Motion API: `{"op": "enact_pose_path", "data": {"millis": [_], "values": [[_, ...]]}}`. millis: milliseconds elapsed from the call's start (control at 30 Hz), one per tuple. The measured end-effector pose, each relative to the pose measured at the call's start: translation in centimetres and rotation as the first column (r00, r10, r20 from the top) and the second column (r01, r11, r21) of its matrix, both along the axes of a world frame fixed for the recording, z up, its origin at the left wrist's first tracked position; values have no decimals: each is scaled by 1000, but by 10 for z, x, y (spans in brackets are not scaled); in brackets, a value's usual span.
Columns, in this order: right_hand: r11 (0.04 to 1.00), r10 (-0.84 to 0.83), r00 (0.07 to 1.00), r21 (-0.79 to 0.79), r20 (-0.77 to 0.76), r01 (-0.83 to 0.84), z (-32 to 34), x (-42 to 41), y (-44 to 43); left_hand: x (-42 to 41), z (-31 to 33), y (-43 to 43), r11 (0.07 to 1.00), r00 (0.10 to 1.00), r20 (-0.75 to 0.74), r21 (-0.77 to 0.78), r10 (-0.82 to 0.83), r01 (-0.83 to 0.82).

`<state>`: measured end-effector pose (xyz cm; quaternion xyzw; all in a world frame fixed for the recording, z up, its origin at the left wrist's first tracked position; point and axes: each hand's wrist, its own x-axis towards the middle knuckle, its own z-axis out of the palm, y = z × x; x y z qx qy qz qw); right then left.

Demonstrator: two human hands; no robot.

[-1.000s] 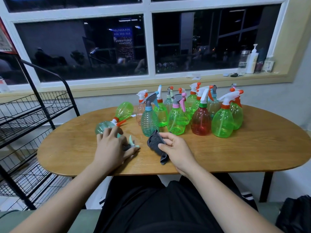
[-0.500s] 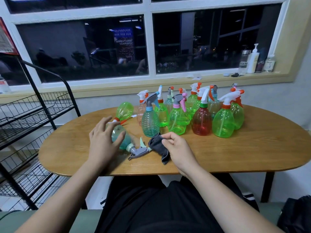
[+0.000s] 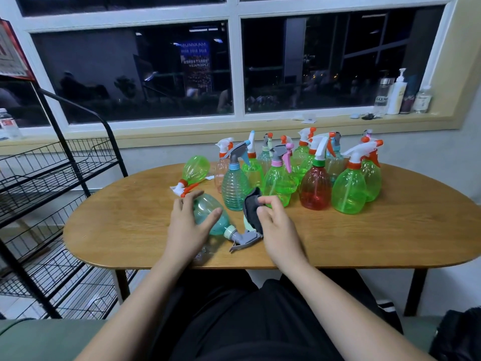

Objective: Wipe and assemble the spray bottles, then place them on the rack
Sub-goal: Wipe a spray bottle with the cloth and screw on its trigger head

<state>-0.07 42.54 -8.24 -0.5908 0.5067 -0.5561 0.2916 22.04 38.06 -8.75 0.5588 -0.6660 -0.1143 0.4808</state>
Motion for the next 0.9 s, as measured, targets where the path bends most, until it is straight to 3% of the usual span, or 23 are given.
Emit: {"op": "enact_pose_path", "data": {"millis": [100,200,367,500,733,900], "values": [[997,73,966,8,-247,-73,2,10,6,-2,-2,1,1000,1000,3,-16,1,-1],[991,125,835,30,-536,-128,1,18,9,-3,-2,0,1000,1000,8,-22,-2,2],[966,238,622,113,-746,-234,-2,16,17,-1,-3,-2,1000,1000,-7,-22,-15,15],[965,217,528,100,-821,-242,-9,-3,25,-1,-5,-3,999,999,-16,-17,-32,31],[976,207,569,128,-796,-177,-2,-7,22,0,-4,-5,999,999,-18,-23,-37,36],[973,227,543,167,-808,-159,8,4,6,-1,-3,-6,999,999,-8,-16,-34,34]]}}
